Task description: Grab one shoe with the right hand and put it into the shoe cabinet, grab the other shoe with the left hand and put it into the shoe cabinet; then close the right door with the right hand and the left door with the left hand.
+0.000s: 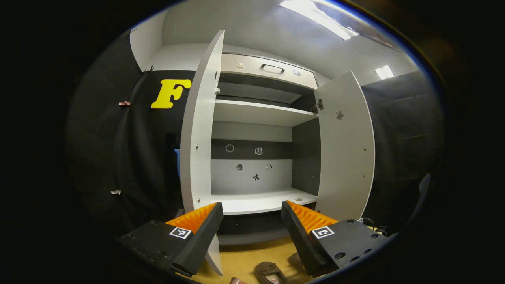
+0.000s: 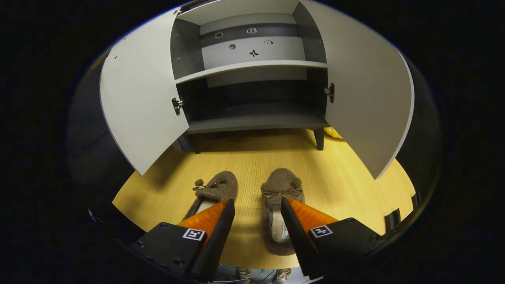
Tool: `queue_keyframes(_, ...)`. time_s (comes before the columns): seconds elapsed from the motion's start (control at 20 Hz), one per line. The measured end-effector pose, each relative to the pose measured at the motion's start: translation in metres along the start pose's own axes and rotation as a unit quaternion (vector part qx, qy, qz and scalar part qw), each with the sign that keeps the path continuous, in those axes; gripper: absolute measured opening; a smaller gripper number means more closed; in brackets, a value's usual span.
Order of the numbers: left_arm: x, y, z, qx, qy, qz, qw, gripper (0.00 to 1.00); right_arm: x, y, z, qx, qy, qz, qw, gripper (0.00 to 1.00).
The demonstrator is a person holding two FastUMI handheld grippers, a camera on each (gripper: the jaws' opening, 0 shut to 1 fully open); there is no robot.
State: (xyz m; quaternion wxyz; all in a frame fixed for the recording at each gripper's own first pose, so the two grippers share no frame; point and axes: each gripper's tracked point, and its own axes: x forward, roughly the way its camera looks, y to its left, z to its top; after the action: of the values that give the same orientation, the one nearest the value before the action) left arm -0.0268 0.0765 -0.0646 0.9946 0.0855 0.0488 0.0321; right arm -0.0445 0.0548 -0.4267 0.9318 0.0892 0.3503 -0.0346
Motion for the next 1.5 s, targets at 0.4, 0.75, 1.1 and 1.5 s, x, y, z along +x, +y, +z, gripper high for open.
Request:
queue_keyframes(0.4,-0.001,0.017,-0.012,-0.004,0.008,0.014,1.0,0.94,0.055,-0.016,-0.041,0.007,0.041,-0.025,0.999,0.66)
queue_keyframes(0.75,0.007,0.029,-0.024,-0.001,0.021,0.019,1.0,0.94,0.088,-0.023,-0.039,0.001,0.052,-0.042,0.998,0.62)
queue_keyframes(1.1,0.007,0.031,-0.028,0.002,0.028,0.023,0.999,0.93,0.107,-0.028,-0.043,-0.034,0.07,-0.055,0.995,0.17)
queue_keyframes(1.5,0.003,0.032,-0.03,-0.013,0.033,0.026,0.999,0.93,0.085,-0.027,-0.018,-0.024,0.051,-0.035,0.998,0.05)
